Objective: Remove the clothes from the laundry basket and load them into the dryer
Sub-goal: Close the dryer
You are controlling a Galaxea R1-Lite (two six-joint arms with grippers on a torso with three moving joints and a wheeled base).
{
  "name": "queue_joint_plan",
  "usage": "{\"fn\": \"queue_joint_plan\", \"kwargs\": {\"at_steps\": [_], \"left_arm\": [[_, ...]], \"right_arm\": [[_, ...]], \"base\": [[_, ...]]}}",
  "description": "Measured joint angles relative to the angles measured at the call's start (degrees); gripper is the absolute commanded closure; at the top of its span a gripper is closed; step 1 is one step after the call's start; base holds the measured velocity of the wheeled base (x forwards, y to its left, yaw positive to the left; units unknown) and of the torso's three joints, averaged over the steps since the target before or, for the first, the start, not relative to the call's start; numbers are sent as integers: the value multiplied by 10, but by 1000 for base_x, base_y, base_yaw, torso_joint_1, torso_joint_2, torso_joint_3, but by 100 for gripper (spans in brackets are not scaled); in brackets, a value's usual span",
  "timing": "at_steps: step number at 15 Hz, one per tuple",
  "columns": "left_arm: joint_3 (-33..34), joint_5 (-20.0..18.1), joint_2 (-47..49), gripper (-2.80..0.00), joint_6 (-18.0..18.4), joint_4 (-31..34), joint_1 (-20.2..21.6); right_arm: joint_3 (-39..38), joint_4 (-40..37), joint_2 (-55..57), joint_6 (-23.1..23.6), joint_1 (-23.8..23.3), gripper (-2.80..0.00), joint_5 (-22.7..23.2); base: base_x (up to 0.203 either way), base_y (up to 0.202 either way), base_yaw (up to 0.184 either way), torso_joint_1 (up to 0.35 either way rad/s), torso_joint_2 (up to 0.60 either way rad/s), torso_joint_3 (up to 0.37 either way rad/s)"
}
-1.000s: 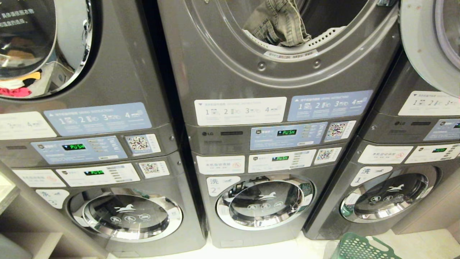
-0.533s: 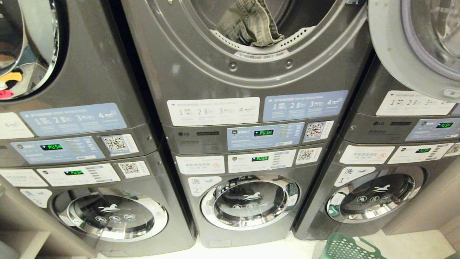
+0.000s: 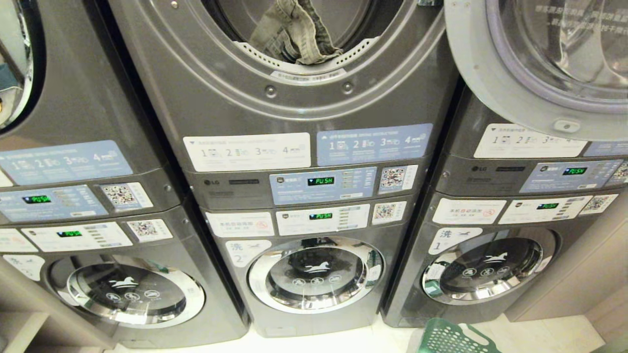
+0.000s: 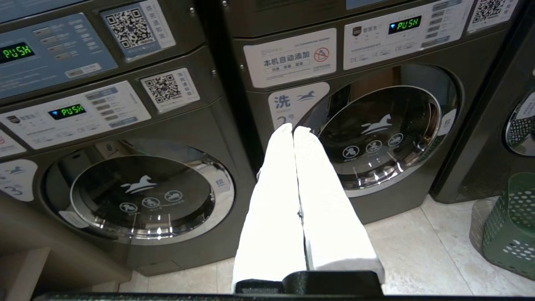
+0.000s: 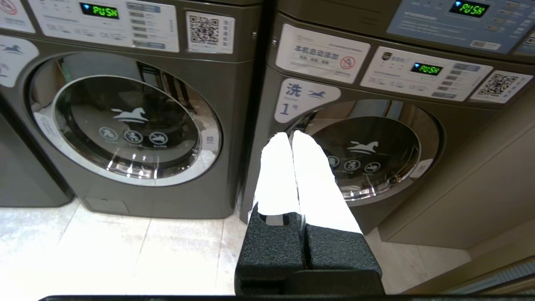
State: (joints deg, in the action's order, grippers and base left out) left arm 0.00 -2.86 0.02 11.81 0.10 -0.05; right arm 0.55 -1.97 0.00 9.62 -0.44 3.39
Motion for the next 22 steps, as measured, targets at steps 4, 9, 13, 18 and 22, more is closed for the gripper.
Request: {"fn": "queue_joint_plan", "kwargs": {"at_steps": [4, 9, 13, 18, 22], "left_arm": [[0, 0, 0, 0, 1, -1, 0], [0, 0, 0, 0, 1, 0, 0], [0, 0, 0, 0, 1, -1, 0], [0, 0, 0, 0, 0, 0, 0], [0, 0, 0, 0, -1, -1, 0]], "right_arm": [[0, 0, 0, -9, 0, 0, -4], [0, 2, 0, -11, 0, 0, -4], [75, -26, 4, -8, 0, 0, 0], [335, -113, 170, -12, -1, 0, -3], [416, -101, 370, -80, -11, 0, -115]], "base": [[0, -195, 1, 4, 3, 3], [0, -198, 1, 4, 0, 1], [0, -179, 0, 3, 3, 2], [0, -14, 0, 2, -1, 0], [0, 0, 0, 0, 0, 0]]}}
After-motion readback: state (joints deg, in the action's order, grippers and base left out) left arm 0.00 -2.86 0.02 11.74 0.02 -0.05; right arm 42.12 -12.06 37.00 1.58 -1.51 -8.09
